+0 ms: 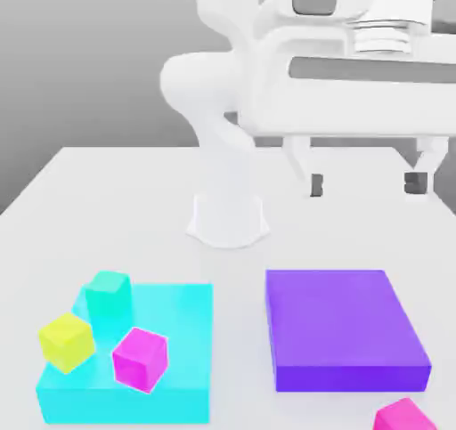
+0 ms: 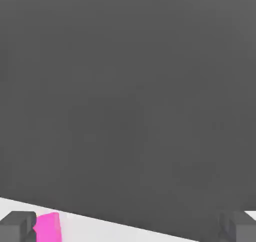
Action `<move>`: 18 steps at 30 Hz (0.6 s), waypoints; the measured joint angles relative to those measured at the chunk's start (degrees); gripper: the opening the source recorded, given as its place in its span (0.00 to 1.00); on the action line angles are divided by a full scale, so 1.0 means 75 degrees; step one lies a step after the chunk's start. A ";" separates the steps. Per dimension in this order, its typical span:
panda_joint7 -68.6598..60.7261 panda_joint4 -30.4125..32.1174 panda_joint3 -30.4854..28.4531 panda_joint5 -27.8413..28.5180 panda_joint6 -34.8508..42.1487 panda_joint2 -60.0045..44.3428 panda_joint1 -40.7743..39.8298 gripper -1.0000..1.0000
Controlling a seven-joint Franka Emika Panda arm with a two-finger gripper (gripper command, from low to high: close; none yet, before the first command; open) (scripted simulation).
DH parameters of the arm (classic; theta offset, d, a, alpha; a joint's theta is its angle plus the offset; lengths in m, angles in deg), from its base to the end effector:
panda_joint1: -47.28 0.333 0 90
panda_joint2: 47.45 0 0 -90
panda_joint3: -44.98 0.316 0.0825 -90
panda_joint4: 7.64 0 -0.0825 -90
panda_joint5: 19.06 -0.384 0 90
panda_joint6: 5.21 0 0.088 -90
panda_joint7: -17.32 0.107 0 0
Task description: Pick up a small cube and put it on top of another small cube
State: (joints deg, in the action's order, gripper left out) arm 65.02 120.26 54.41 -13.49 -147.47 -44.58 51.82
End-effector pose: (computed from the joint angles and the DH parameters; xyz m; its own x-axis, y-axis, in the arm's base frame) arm 0.5278 0.1324 0.4233 0.8272 -0.4975 0.2612 -0.4722 -0.8674 -0.1569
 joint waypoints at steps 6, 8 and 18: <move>0.0117 -0.0151 0.0128 0.0280 -0.0401 -0.1667 0.0381 0.50; 0.0142 -0.0202 0.0177 0.0353 -0.0536 -0.2221 0.0494 0.50; 0.0395 -0.0567 -0.0027 0.0798 -0.1692 -0.4654 0.1064 0.00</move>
State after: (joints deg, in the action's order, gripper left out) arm 67.99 116.00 54.20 -7.50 -160.16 -79.49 59.80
